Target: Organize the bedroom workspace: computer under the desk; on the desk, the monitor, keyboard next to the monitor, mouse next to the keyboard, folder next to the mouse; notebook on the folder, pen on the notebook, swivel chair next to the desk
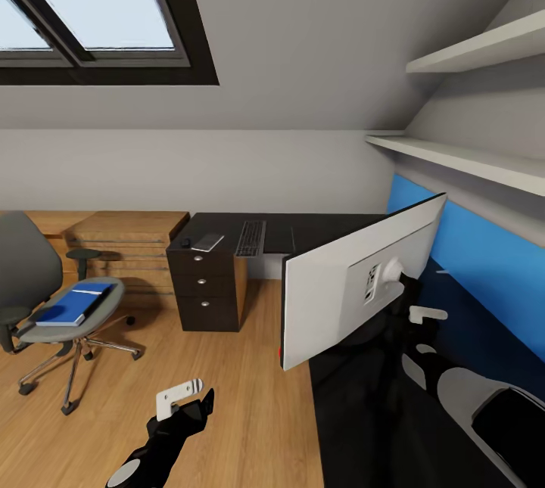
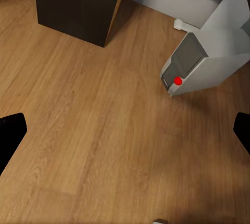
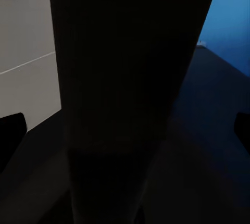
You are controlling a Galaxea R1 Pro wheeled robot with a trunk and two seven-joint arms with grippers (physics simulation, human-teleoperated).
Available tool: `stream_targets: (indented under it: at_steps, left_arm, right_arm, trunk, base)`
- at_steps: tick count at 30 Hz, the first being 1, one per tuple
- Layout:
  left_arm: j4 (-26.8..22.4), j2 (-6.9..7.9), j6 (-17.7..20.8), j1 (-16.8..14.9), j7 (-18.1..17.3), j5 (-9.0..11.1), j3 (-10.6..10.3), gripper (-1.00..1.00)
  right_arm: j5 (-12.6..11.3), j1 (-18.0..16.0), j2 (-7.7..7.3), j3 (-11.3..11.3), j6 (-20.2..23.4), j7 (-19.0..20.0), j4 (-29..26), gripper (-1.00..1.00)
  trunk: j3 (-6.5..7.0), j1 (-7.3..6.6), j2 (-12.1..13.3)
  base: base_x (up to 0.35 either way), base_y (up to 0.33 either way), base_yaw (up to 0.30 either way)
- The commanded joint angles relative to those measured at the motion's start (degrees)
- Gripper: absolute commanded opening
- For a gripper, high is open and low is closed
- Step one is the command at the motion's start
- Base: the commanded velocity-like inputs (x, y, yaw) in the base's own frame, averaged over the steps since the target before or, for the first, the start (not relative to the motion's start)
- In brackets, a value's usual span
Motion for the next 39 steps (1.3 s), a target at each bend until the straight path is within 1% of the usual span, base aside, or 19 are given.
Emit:
stream_targets:
  at_steps: [1,26,27,39]
  left_arm:
    - [-0.09,0.05,0.12,-0.06,0.45,0.31,-0.12,1.0]
    - [0.06,0.05,0.15,-0.06,0.45,0.31,-0.2,1.0]
    - [0.07,0.05,0.15,-0.06,0.45,0.31,-0.2,1.0]
    - [0.08,0.05,0.15,-0.06,0.45,0.31,-0.2,1.0]
  right_arm:
    - [-0.25,-0.03,-0.04,0.49,-0.02,-0.27,-0.04,1.0]
    - [-0.25,-0.03,-0.1,0.49,-0.02,-0.27,-0.04,1.0]
    - [-0.25,-0.03,-0.1,0.49,-0.02,-0.27,-0.04,-1.0]
    - [-0.25,-0.03,-0.1,0.55,0.0,-0.19,-0.04,-1.0]
  trunk:
    - [-0.07,0.01,-0.05]
    - [-0.07,0.01,-0.05]
    - [-0.07,0.01,-0.05]
    - [-0.07,0.01,-0.05]
  base:
    - [0.0,0.0,0.0]
    - [0.017,0.0,0.0]
    - [0.0,0.0,0.0]
    - [0.0,0.0,0.0]
